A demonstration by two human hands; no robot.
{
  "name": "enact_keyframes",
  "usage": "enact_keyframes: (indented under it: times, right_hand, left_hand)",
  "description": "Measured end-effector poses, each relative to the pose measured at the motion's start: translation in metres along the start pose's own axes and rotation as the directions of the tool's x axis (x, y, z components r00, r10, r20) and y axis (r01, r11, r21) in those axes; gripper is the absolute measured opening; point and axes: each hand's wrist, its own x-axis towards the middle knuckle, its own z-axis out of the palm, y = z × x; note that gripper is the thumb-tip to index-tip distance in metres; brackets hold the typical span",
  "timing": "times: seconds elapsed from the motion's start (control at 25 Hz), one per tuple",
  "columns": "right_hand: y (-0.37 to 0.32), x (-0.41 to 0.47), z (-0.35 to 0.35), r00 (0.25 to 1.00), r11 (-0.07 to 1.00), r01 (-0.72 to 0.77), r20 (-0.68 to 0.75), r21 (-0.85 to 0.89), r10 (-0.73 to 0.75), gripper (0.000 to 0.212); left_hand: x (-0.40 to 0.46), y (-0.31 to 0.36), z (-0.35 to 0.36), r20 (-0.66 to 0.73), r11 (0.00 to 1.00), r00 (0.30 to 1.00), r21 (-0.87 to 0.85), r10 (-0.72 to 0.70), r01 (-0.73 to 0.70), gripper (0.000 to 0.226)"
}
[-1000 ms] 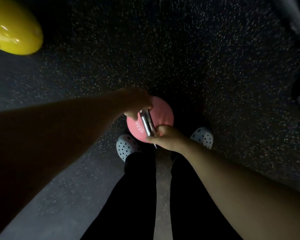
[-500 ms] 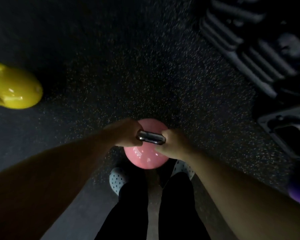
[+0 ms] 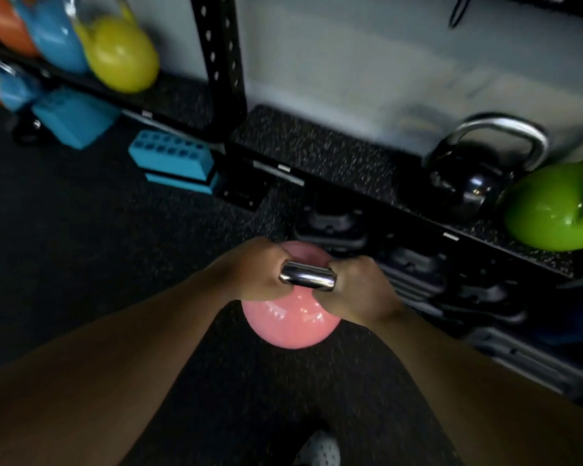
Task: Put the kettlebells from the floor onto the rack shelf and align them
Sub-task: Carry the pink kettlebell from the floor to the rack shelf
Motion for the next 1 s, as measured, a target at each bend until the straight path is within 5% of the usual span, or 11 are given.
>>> enact_keyframes:
  times: [0.24, 0.4, 0.52, 0.84, 1.0]
  right_hand:
    - [0.026, 0.141, -0.072, 0.992, 0.991, -0.022, -0.125, -0.131, 0.006, 0.018]
    - [0.036, 0.221, -0.090, 0.979, 0.986, -0.046, -0.202, -0.157, 0.013, 0.018]
    - [0.046, 0.279, -0.093, 0.965, 0.986, -0.083, -0.258, -0.142, 0.044, 0.023]
    - [0.065, 0.371, -0.063, 0.937, 0.964, -0.252, -0.273, -0.087, 0.220, 0.022]
    - [0.070, 0.396, -0.063, 0.911, 0.949, -0.304, -0.315, -0.085, 0.264, 0.016]
  left_hand:
    - [0.110, -0.016, -0.114, -0.174, 0.995, 0.982, 0.077, 0.076, -0.063, 0.034]
    - [0.176, -0.046, -0.162, -0.233, 0.985, 0.965, 0.146, 0.122, -0.089, 0.001]
    - [0.225, -0.074, -0.190, -0.291, 0.976, 0.947, 0.204, 0.135, -0.076, 0.014]
    - [0.314, -0.135, -0.219, -0.279, 0.957, 0.933, 0.239, 0.227, -0.162, 0.033]
    - [0.343, -0.153, -0.225, -0.320, 0.973, 0.925, 0.171, 0.206, -0.157, 0.022]
